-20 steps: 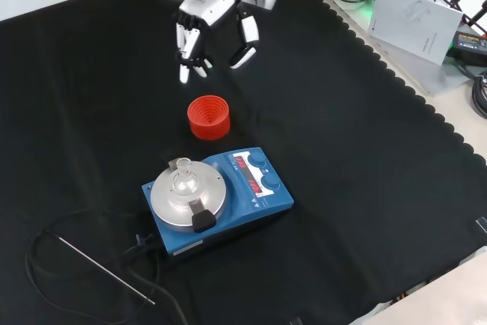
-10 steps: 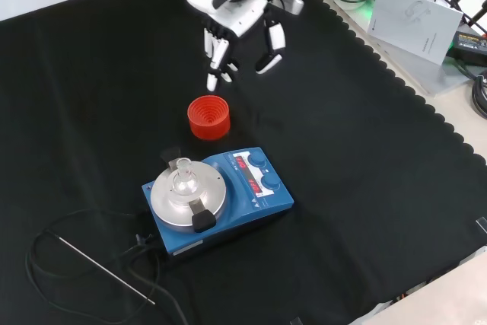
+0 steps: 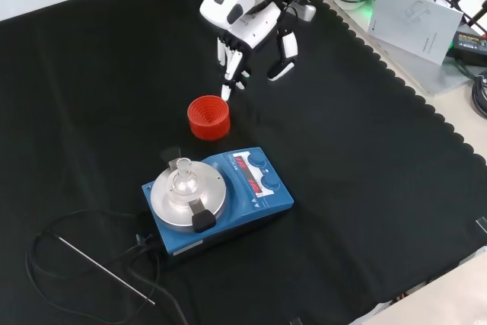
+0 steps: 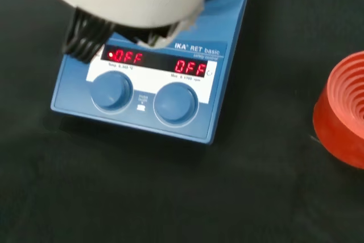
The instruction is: Turn on the heater.
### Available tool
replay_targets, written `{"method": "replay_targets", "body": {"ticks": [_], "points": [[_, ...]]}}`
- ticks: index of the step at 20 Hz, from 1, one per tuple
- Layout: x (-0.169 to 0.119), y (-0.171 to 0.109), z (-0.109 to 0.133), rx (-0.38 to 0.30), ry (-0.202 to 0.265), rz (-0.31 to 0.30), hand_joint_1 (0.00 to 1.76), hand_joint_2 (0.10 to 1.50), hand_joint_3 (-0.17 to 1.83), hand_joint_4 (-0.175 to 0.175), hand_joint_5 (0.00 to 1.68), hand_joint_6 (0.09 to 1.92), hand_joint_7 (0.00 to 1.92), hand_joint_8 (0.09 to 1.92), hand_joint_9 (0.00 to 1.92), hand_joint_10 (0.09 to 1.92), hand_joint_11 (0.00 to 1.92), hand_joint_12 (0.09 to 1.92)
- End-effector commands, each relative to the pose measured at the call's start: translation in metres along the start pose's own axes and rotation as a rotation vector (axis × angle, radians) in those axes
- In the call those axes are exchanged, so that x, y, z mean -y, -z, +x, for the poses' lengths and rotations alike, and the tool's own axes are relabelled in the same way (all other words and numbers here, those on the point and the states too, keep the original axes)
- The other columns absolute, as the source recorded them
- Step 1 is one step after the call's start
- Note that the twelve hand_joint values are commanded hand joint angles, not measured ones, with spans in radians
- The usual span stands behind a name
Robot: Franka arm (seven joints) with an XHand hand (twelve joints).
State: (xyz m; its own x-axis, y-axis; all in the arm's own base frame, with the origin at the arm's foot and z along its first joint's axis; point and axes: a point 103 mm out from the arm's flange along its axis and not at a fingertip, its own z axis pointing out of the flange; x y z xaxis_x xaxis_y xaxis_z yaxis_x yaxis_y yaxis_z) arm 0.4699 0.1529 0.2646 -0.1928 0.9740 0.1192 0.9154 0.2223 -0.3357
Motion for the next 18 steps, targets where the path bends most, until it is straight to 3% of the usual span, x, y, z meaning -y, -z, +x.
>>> {"method": "replay_targets", "body": {"ticks": [1, 6, 7, 10, 13, 18], "points": [[-0.002, -0.009, 0.005, 0.036, -0.003, 0.021, 1.12, 0.44, 1.11, -0.044, 0.47, 0.15, 1.0, 0.67, 1.33, 0.47, 1.07, 1.01], [-0.003, -0.013, 0.008, 0.023, 0.014, 0.022, 1.14, 0.45, 1.09, -0.068, 0.49, 0.11, 1.25, 0.87, 1.51, 0.57, 1.38, 0.85], [-0.003, -0.013, 0.008, 0.001, 0.022, 0.016, 1.14, 0.45, 1.09, -0.077, 0.51, 0.11, 1.32, 0.97, 1.59, 0.65, 1.48, 0.85], [-0.003, -0.014, 0.011, 0.071, 0.01, 0.01, 1.19, 0.48, 1.09, -0.097, 0.59, 0.15, 1.48, 1.26, 1.75, 0.96, 1.71, 0.97], [-0.005, -0.016, 0.013, 0.088, 0.014, 0.025, 1.29, 0.5, 1.14, -0.1, 0.59, 0.28, 1.54, 1.48, 1.81, 1.19, 1.7, 1.15], [-0.011, -0.019, 0.01, 0.098, 0.024, 0.085, 1.45, 0.49, 1.3, -0.087, 0.48, 0.48, 1.61, 1.68, 1.85, 1.38, 1.65, 1.36]]}}
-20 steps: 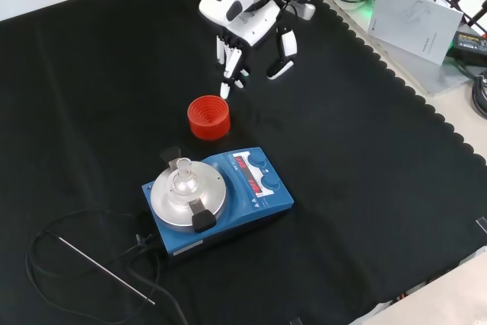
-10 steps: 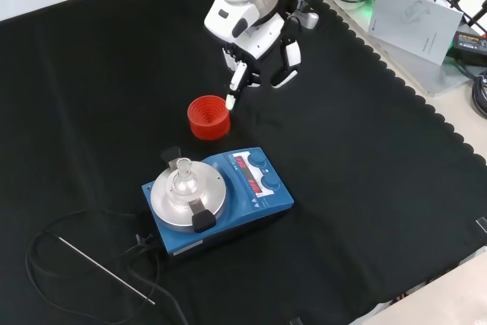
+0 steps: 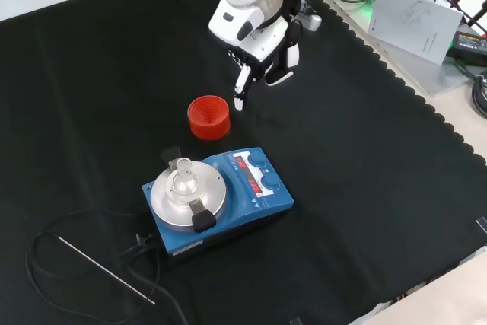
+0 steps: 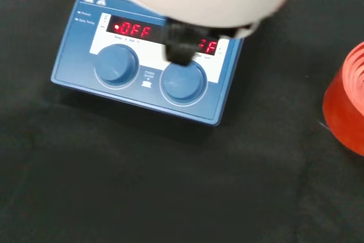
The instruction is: Turn on the heater.
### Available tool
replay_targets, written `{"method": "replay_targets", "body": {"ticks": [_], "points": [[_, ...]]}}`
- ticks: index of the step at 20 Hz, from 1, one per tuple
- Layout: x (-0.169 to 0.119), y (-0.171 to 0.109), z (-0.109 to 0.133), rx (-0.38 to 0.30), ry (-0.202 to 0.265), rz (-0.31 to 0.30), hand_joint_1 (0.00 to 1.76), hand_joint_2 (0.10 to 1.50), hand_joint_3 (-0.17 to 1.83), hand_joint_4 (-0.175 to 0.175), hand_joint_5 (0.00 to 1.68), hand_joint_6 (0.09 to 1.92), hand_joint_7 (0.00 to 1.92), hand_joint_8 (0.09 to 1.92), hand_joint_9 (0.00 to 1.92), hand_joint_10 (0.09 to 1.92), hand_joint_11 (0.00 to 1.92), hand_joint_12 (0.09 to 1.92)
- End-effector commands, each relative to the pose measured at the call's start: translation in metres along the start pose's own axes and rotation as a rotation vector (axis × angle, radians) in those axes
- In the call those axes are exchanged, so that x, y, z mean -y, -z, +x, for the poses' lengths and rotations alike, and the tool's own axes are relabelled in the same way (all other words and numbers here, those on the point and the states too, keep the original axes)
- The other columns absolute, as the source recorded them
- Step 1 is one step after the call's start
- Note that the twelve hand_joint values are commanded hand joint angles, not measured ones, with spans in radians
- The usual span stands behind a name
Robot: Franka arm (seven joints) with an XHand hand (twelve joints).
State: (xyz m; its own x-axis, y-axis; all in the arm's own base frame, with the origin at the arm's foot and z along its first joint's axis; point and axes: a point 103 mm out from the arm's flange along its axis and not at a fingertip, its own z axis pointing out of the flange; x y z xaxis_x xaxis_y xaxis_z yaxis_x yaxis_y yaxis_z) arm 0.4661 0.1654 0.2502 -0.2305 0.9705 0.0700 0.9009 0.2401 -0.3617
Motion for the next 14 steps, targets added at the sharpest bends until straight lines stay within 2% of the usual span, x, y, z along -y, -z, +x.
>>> {"method": "replay_targets", "body": {"ticks": [1, 5, 14], "points": [[-0.008, -0.003, -0.002, 0.041, 0.01, 0.066, 1.48, 0.48, 1.33, -0.08, 0.47, 0.5, 1.63, 1.71, 1.86, 1.42, 1.65, 1.4], [-0.011, -0.004, -0.004, 0.053, 0.029, 0.089, 1.54, 0.43, 1.46, -0.064, 0.46, 0.56, 1.68, 1.78, 1.88, 1.53, 1.66, 1.49], [-0.02, -0.02, 0.001, 0.039, 0.073, 0.148, 1.58, 0.38, 1.59, -0.053, 0.45, 0.55, 1.74, 1.8, 1.88, 1.58, 1.68, 1.53]]}}
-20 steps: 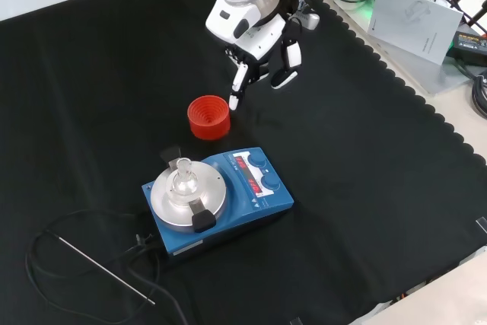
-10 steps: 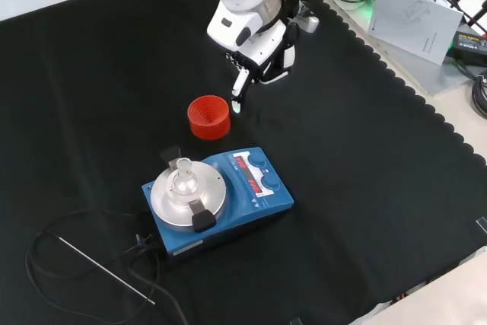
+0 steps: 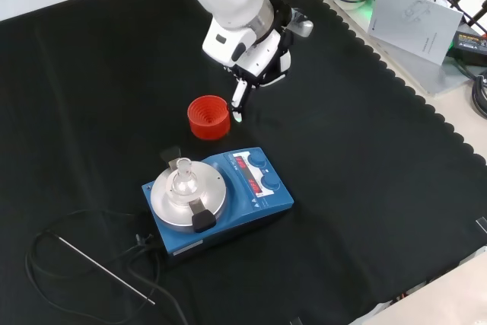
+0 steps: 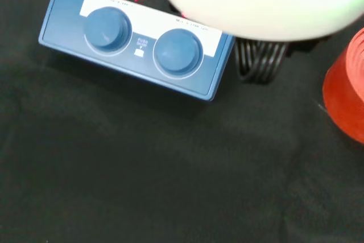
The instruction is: Turn on the heater.
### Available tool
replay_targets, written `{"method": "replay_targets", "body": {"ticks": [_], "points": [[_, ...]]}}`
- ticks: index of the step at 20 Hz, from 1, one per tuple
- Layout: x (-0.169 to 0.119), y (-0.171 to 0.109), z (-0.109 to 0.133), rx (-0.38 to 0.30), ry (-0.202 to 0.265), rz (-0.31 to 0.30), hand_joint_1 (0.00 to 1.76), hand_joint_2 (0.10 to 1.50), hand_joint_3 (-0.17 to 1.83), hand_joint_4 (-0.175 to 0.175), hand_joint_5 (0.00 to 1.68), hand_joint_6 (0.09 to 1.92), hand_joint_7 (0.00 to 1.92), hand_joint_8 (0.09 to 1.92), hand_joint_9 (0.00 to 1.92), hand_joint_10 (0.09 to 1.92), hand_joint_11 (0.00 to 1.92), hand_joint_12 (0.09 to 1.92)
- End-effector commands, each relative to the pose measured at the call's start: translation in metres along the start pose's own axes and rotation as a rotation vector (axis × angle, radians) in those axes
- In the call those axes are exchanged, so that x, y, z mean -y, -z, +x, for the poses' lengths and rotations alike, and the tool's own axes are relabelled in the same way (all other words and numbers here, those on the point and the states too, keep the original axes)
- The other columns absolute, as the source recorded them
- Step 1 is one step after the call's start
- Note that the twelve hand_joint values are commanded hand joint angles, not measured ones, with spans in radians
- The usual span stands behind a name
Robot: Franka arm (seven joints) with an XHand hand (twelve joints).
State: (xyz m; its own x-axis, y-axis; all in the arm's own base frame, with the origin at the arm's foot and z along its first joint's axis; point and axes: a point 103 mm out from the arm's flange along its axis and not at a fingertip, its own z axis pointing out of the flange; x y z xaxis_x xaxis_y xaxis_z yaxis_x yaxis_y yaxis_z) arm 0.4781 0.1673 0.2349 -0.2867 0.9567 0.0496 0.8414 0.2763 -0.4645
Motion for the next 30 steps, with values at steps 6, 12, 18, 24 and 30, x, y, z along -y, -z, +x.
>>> {"method": "replay_targets", "body": {"ticks": [6, 12, 18, 24, 30], "points": [[-0.01, -0.017, 0.013, -0.007, 0.059, 0.05, 1.58, 0.37, 1.6, -0.05, 0.45, 0.53, 1.74, 1.8, 1.89, 1.58, 1.68, 1.54], [-0.014, -0.022, 0.019, -0.002, 0.084, 0.081, 1.58, 0.36, 1.61, -0.044, 0.43, 0.5, 1.74, 1.8, 1.89, 1.59, 1.68, 1.54], [-0.018, -0.028, 0.026, 0.01, 0.11, 0.124, 1.58, 0.35, 1.63, -0.033, 0.42, 0.4, 1.75, 1.8, 1.89, 1.59, 1.69, 1.54], [-0.02, -0.034, 0.027, 0.016, 0.124, 0.152, 1.58, 0.34, 1.65, -0.028, 0.42, 0.35, 1.75, 1.8, 1.89, 1.6, 1.69, 1.54], [-0.022, -0.04, 0.029, 0.02, 0.146, 0.175, 1.58, 0.34, 1.65, -0.026, 0.42, 0.33, 1.75, 1.8, 1.89, 1.6, 1.69, 1.54]]}}
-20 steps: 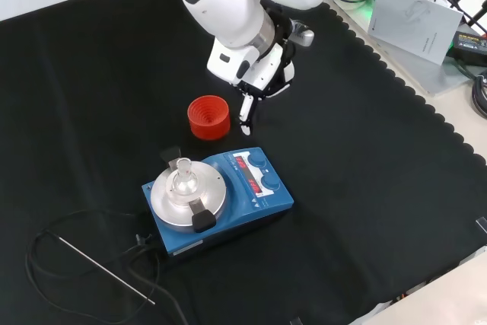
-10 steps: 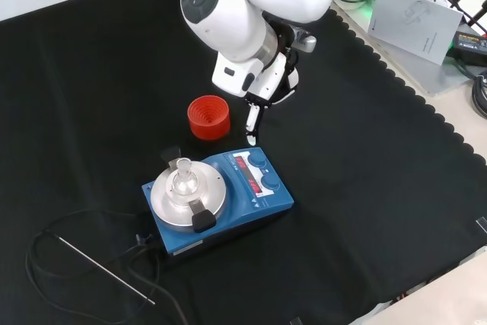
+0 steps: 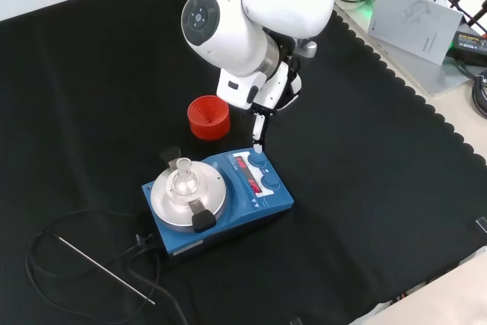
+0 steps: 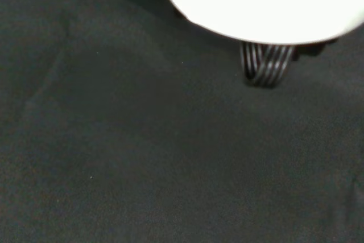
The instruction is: Turn on the heater.
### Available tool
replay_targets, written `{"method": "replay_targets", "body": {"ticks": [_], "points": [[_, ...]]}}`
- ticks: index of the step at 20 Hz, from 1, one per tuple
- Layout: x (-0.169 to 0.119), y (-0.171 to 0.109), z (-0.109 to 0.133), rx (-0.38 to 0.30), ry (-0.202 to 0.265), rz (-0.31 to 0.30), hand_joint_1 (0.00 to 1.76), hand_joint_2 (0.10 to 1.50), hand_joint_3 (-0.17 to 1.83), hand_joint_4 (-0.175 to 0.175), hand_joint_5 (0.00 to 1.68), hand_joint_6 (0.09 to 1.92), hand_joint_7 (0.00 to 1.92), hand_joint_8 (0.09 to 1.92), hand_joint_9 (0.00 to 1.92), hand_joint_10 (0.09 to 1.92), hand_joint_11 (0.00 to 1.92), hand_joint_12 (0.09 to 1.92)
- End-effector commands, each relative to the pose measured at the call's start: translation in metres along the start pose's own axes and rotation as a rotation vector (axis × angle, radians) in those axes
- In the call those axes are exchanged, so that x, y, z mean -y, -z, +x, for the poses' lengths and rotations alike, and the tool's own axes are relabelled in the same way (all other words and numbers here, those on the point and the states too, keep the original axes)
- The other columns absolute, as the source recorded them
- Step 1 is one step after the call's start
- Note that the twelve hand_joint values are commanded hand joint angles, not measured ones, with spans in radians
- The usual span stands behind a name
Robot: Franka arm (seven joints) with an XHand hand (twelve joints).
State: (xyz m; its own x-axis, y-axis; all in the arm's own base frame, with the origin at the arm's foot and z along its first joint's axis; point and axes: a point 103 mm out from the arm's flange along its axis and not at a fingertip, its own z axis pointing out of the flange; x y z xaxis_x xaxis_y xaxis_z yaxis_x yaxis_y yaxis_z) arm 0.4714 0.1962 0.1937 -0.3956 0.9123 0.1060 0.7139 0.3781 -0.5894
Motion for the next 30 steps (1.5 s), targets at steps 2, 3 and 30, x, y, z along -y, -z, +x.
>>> {"method": "replay_targets", "body": {"ticks": [2, 3, 30], "points": [[-0.002, -0.004, 0.002, 0.012, 0.013, 0.032, 1.58, 0.34, 1.65, -0.026, 0.42, 0.33, 1.75, 1.8, 1.89, 1.6, 1.69, 1.54], [-0.003, -0.004, 0.002, 0.016, 0.011, 0.043, 1.58, 0.34, 1.65, -0.026, 0.42, 0.32, 1.75, 1.8, 1.89, 1.6, 1.69, 1.54], [-0.023, -0.024, 0.011, 0.027, 0.038, 0.11, 1.58, 0.33, 1.67, -0.024, 0.42, 0.26, 1.76, 1.79, 1.89, 1.61, 1.69, 1.54]]}}
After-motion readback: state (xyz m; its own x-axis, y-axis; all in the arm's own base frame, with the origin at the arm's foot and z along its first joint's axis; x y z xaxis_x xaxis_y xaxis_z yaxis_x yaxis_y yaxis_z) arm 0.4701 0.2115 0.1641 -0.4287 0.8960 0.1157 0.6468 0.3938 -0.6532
